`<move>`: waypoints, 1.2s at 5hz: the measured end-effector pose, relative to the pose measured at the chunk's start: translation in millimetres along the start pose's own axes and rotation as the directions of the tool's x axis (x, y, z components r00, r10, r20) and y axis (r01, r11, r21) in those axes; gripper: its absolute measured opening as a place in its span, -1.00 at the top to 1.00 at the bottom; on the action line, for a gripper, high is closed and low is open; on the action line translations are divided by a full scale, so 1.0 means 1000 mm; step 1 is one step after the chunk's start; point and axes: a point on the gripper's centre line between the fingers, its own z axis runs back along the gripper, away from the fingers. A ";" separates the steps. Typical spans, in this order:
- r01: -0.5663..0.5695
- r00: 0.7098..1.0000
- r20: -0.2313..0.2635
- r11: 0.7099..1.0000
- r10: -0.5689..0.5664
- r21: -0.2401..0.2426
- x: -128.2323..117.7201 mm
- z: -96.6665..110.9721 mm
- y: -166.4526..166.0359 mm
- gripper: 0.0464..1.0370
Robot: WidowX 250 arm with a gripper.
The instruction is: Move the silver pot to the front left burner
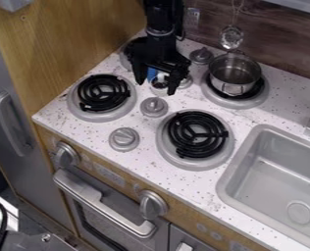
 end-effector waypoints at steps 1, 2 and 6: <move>0.005 0.999 -0.047 1.000 -0.005 -0.002 -0.009 -0.015 -0.003 -0.92; 0.037 0.998 -0.050 0.999 -0.036 0.018 0.010 -0.027 -0.013 -0.92; -0.123 0.972 0.201 0.992 0.123 -0.012 0.107 -0.033 -0.063 -0.92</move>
